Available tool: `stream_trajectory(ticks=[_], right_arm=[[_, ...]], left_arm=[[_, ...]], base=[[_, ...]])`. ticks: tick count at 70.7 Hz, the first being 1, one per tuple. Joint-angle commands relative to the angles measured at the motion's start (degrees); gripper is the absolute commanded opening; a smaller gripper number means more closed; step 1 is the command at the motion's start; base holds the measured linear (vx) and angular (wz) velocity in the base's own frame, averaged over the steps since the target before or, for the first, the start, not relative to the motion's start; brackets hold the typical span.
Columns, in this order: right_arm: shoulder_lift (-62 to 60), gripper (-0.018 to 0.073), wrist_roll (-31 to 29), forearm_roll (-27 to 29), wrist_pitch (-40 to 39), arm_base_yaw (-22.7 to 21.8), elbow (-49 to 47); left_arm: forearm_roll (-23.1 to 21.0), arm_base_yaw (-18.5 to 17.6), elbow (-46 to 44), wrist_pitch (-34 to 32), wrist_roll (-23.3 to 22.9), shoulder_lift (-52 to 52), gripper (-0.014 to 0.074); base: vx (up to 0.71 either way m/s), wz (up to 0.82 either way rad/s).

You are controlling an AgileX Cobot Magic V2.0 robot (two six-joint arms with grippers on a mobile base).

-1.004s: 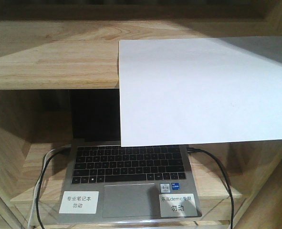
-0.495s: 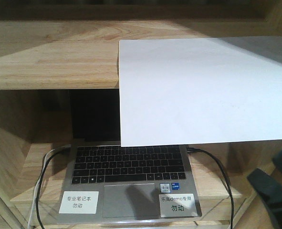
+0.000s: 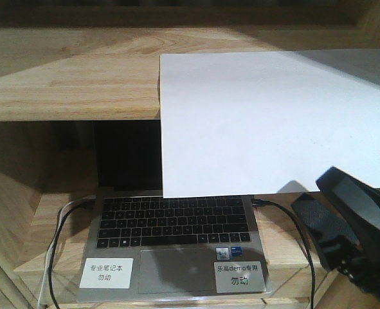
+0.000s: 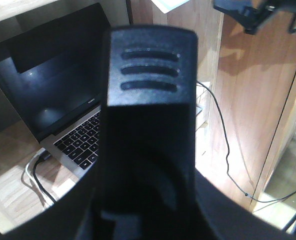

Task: Grab stapler and paper to desk for stapling
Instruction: 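Move the right gripper to the edge of the white paper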

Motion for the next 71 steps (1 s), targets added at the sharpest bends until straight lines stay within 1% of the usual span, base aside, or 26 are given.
stream_trajectory(ticks=[1,11,17,25,34,42,50,62,71], right_arm=[[2.7,0.0592,-2.2,1.6,-7.8,0.1,-1.6],[5.2,0.0592,-4.4,2.9,-11.6,0.1,-1.6],[6.2,0.0592,-7.8,4.9,-15.3,0.1,-1.6],[7.2,0.0592,-11.3,7.5,-18.3,0.1,-1.6],[8.4,0.0592,-13.2,9.4,-20.6,0.1,-1.6],[10.3,0.0592,-13.7,10.7,-22.7,0.1,-1.7],[13.0,0.0592,-13.7,10.8,-26.9,0.1,-2.1],[15.0,0.0592,-14.3,10.1,-27.2,0.1,-5.3],[15.7,0.0592,-14.5,10.6,-27.7,0.1,-6.5]], left_arm=[[-1.5,-0.2,-1.2,-6.3,-0.1,1.1,-0.0007],[-1.5,-0.2,-1.2,-6.3,-0.1,1.1,-0.0007],[-1.5,-0.2,-1.2,-6.3,-0.1,1.1,-0.0007],[-1.5,-0.2,-1.2,-6.3,-0.1,1.1,-0.0007],[-1.5,-0.2,-1.2,-6.3,-0.1,1.1,-0.0007],[-1.5,-0.2,-1.2,-6.3,-0.1,1.1,-0.0007],[-1.5,-0.2,-1.2,-6.3,-0.1,1.1,-0.0007],[-1.5,-0.2,-1.2,-6.3,-0.1,1.1,-0.0007],[-1.5,-0.2,-1.2,-6.3,-0.1,1.1,-0.0007]], base=[[0.0,0.0],[0.0,0.0],[0.0,0.0],[0.0,0.0],[0.0,0.0],[0.0,0.0],[0.0,0.0],[0.0,0.0],[0.0,0.0]])
